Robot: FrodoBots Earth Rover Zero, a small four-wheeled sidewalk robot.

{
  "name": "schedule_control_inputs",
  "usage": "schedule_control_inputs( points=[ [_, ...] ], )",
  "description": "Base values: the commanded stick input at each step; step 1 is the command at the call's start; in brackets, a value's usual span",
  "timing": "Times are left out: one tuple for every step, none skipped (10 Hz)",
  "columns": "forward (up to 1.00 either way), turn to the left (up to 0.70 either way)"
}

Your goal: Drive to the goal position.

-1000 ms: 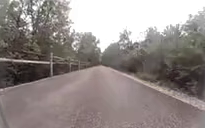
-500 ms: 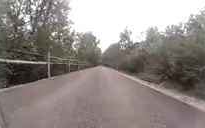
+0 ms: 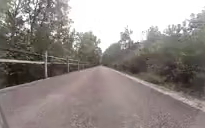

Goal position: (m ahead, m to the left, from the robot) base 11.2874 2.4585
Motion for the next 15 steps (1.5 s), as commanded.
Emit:
schedule_control_inputs(
  points=[
    [0.7, 0.0],
    [0.7, 0.0],
    [0.7, 0.0],
    [0.7, 0.0],
    [0.7, 0.0],
    [0.7, 0.0],
    [0.7, 0.0],
    [0.7, 0.0],
    [0.7, 0.0],
    [0.7, 0.0],
    [0.7, 0.0],
    [0.7, 0.0],
    [0.7, 0.0],
    [0.7, 0.0],
    [0.7, 0.0]
  ],
)
